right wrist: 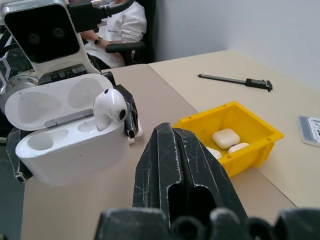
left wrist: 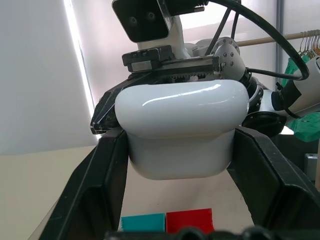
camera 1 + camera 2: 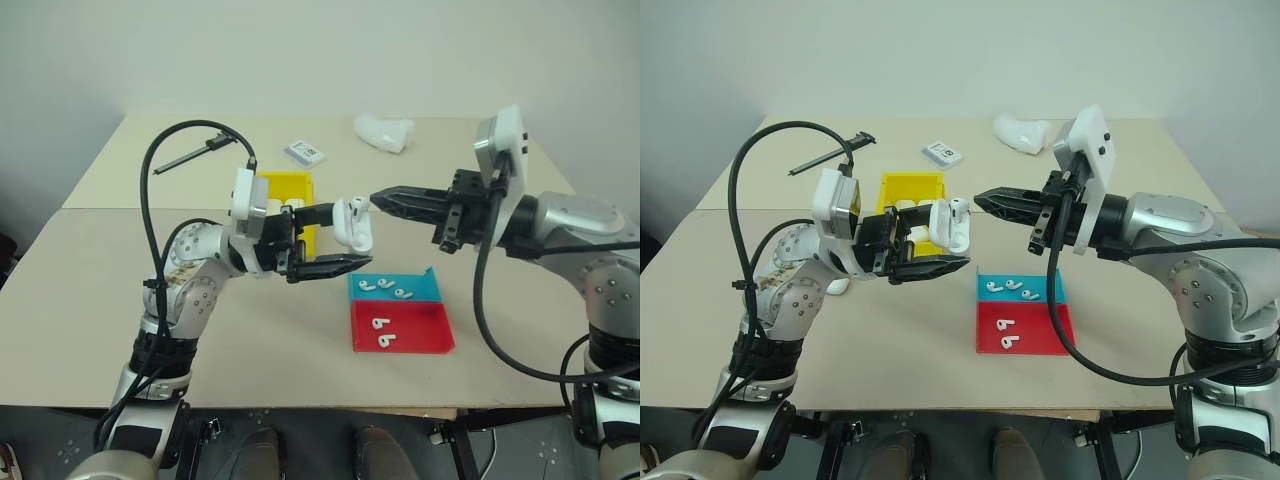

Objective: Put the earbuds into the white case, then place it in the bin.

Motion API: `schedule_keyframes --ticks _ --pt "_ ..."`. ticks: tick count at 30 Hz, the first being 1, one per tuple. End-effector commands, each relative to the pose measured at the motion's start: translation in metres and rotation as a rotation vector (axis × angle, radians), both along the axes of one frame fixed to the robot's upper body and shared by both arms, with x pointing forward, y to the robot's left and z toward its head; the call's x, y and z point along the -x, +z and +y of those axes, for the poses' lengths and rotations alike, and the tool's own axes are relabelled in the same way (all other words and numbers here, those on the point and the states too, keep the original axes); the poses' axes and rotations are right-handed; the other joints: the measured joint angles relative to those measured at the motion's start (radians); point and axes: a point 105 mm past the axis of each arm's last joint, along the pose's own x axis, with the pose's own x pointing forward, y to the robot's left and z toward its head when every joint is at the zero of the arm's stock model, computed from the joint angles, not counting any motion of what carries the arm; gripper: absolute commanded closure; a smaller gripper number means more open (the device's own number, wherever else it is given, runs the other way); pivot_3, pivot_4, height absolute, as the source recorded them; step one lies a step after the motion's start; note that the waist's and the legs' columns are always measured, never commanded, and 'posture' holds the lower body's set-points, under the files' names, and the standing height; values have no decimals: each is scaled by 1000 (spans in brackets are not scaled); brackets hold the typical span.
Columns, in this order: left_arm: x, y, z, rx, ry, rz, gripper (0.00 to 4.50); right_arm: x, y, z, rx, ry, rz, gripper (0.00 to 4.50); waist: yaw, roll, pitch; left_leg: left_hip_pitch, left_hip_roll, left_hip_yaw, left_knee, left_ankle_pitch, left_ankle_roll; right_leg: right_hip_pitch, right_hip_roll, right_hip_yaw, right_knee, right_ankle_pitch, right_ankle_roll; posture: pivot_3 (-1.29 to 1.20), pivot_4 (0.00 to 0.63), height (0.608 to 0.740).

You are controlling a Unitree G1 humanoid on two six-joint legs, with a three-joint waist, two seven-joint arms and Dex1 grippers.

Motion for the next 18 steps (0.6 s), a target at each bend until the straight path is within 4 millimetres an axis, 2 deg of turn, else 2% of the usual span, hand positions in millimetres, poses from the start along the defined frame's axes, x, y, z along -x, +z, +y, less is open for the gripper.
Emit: schedule_keyframes --ticks 1,18 --pt "4 9 0 13 -5 -48 1692 11 13 -1 -8 20 -59 4438 0 0 0 0 0 0 0 0 0 0 0 0 0 0 0 0 150 740" --pt "3 8 -1 10 -9 -39 1692 26 14 1 -4 40 -76 4438 0 0 0 0 0 0 0 0 0 0 0 0 0 0 0 0 150 740"
